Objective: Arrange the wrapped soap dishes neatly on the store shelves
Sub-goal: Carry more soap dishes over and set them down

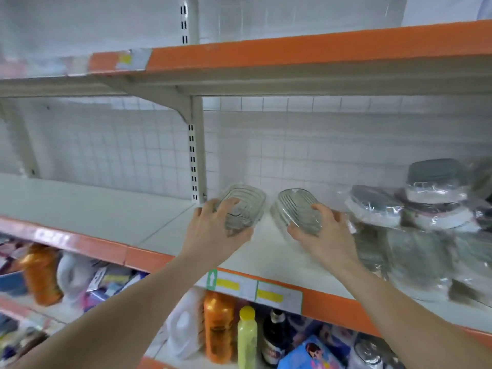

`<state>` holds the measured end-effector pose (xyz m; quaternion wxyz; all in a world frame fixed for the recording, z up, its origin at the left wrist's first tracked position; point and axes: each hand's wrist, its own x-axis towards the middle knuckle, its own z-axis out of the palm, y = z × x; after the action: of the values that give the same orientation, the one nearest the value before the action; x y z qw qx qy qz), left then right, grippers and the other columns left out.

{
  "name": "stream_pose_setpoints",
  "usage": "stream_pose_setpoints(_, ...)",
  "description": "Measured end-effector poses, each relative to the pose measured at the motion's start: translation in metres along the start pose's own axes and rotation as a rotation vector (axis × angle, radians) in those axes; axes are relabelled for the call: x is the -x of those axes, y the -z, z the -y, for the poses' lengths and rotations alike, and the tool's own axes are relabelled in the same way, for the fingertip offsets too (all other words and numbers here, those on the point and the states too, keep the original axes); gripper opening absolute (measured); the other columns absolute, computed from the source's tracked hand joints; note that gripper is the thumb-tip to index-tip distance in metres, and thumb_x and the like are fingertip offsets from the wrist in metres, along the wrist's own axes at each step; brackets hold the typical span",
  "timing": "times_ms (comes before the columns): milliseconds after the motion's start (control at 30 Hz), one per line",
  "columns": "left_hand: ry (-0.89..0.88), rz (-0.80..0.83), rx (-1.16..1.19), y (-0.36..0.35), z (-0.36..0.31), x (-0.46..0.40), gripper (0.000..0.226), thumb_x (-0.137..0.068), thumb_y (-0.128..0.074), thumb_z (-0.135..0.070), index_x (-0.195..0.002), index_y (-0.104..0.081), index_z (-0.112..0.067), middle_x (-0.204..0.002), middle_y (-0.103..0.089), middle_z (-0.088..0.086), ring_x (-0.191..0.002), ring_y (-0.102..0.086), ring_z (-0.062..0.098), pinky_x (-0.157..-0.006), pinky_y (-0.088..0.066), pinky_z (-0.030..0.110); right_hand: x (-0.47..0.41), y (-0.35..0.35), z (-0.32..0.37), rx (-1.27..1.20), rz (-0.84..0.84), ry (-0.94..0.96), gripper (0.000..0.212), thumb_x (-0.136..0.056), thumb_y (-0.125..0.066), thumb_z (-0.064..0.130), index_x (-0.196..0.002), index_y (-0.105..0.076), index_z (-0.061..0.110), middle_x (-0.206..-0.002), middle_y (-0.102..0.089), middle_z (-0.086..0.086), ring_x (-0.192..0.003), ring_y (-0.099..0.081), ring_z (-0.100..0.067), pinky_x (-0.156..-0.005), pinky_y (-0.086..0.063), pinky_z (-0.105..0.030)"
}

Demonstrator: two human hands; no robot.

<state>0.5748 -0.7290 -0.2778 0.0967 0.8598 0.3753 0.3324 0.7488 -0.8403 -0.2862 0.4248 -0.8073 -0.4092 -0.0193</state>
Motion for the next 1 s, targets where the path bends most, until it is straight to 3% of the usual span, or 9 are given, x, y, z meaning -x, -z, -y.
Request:
stream_pose_setpoints(533,0.19,-0.135,-0.071,0.097,0.121,0.029,0.065,-0.08,-0.062,-0.048,-0.138,-0.036,-0.036,-0.142,-0.035,0.002,-0.124,-0.034,0.025,-0.1,-0.031,0.03,0.013,-0.093,0.122,-0.011,0.112,0.17,0.072,-0.069,-0.071,0.054,-0.131,-0.045,0.028,-0.133,-0.037,-0.008,-0.123,-0.041,-0.027,-0.103,-0.036,-0.037)
stream_pose_setpoints(1000,0.301,-0.16,-0.236,0.254,0.352,0.063,0.067,-0.083,-0.058,-0.052,-0.142,-0.03,-0.037,-0.145,-0.032,0.001,-0.13,-0.029,0.025,-0.103,-0.029,0.032,0.063,-0.278,0.334,-0.115,0.228,0.282,0.068,-0.073,-0.07,0.051,-0.131,-0.043,0.028,-0.136,-0.035,-0.008,-0.122,-0.043,-0.026,-0.102,-0.038,-0.039)
